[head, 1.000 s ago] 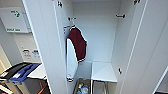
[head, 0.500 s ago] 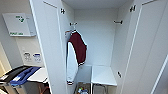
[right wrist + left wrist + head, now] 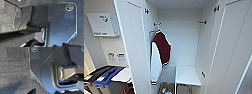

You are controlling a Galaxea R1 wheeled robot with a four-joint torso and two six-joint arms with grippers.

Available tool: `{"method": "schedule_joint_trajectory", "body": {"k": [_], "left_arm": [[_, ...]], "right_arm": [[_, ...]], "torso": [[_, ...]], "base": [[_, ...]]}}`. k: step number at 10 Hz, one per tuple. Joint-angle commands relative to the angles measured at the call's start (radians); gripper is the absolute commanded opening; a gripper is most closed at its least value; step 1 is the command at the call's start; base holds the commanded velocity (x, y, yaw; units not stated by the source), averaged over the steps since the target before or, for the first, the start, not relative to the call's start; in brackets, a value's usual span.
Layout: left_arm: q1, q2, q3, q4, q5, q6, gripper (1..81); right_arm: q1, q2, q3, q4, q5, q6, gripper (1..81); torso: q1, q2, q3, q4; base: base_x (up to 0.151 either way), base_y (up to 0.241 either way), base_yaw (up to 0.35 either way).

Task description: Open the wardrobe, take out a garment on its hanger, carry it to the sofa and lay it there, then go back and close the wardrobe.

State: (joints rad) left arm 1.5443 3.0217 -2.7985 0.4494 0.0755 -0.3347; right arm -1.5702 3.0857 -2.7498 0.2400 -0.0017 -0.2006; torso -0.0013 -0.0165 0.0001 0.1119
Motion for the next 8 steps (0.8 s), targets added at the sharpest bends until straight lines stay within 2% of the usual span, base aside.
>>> {"method": "schedule_joint_trajectory", "body": {"k": [1,5,6,8], "left_arm": [[-0.098,-0.003,-0.006,-0.333,-0.016,0.266,81.1],[-0.132,-0.024,0.013,-0.305,-0.016,0.272,81.1],[-0.135,-0.052,0.046,-0.305,-0.017,0.272,81.1],[-0.135,-0.163,0.216,-0.296,-0.022,0.273,81.1]], "right_arm": [[0.055,-0.006,0.027,-0.005,-0.055,0.001,81.1],[0.118,-0.011,0.032,-0.013,-0.076,-0.011,81.1],[0.129,-0.035,0.045,-0.011,-0.098,-0.013,81.1],[0.149,-0.126,0.185,-0.01,-0.101,-0.011,81.1]], "torso": [[0.001,0.0,0.0,0.0],[0.001,0.0,0.0,0.0],[0.001,0.0,0.0,0.0],[0.001,0.0,0.0,0.0]], "base": [[0.0,0.0,0.0],[0.0,0.0,0.0],[0.0,0.0,0.0],[0.0,0.0,0.0]]}}
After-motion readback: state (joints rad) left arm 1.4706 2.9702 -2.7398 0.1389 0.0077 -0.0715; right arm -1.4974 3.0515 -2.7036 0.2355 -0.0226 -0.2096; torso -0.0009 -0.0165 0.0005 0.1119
